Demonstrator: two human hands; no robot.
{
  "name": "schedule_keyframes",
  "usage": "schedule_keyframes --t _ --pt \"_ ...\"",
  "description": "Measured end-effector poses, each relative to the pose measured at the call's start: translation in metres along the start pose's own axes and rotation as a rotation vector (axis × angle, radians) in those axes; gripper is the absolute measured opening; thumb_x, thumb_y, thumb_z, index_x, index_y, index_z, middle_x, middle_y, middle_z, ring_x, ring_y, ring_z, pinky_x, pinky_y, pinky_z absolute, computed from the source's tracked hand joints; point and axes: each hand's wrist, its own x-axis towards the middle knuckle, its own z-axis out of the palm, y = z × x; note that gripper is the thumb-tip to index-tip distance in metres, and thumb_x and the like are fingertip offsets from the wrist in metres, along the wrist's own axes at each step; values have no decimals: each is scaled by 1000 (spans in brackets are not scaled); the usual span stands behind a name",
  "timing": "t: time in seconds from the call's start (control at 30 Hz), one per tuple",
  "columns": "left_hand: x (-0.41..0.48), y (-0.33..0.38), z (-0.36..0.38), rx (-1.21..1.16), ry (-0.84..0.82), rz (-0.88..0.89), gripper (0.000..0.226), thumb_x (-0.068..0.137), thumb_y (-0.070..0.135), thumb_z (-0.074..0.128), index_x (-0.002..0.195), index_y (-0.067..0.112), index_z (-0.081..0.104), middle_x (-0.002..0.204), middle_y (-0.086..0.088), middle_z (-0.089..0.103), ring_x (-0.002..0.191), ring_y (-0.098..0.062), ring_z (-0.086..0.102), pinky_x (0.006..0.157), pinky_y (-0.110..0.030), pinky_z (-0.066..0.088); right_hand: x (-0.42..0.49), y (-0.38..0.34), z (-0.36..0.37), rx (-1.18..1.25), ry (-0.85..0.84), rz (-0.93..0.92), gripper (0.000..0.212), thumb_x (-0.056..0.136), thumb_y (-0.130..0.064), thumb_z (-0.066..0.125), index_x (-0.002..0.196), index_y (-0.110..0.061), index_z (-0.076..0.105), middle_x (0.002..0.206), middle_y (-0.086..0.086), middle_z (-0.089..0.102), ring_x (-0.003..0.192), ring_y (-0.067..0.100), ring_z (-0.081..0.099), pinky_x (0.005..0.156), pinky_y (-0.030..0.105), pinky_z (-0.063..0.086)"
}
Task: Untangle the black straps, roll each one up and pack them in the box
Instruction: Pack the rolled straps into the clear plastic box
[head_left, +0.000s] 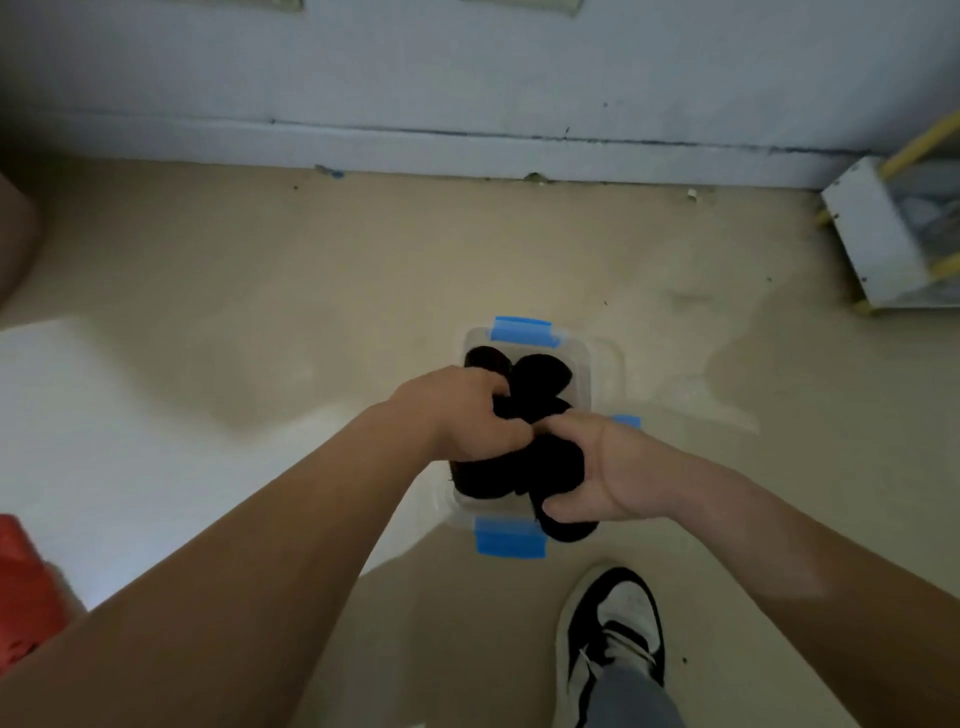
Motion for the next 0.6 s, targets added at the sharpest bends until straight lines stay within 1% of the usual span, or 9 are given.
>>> schedule_keyframes --t 0.07,0.17,0.27,0.33,0.4,0.47,0.53,0.6 --pt "8 4 10 96 -94 -11 21 89 54 63 97 34 60 89 12 62 82 -13 62 72 -30 49 10 -2 -3 -87 -100 33 45 79 -18 83 121 -18 68 113 2 68 101 19 69 88 33 58" --pt "16 3 19 98 -191 -40 25 92 49 60 109 31 62 89 5 67 70 -16 68 65 -30 56 31 -7 -11 -86 -279 118 42 81 -21 83 118 -26 64 112 -2 69 102 20 69 87 37 61" --pt "19 5 16 143 -265 -54 32 97 43 55 124 28 61 98 0 73 69 -18 73 67 -29 59 42 -11 -17 -39 -347 140 40 82 -16 83 119 -21 67 111 1 71 104 21 70 91 37 60" --pt "21 6 14 154 -302 -53 31 99 40 55 126 25 61 99 -4 75 70 -19 74 66 -29 58 46 -9 -17 -53 -341 115 40 84 -12 83 119 -19 66 113 2 71 106 22 69 92 37 60" --pt "21 9 15 179 -300 -42 30 98 39 59 122 21 63 95 -6 76 73 -21 75 67 -30 59 47 -7 -13 -100 -312 77 47 84 -18 86 125 -20 63 117 1 69 109 22 68 94 38 60" --pt "20 13 21 283 -238 -35 34 96 42 65 119 18 61 95 -2 72 81 -23 73 74 -34 59 44 0 -3 -231 -232 13 54 83 -29 87 128 -21 59 119 0 65 109 22 66 93 38 59" --pt "18 15 34 436 -116 -28 46 93 51 68 122 19 53 98 1 60 87 -22 62 79 -37 55 37 12 11 -431 -46 -95 55 81 -39 85 123 -20 56 114 1 60 105 22 61 85 37 54" --pt "12 13 49 496 -21 -26 52 91 53 68 125 19 48 98 0 56 85 -22 58 74 -35 51 27 25 25 -612 179 -204 61 73 -47 88 118 -20 55 106 -1 60 102 21 56 82 36 46"
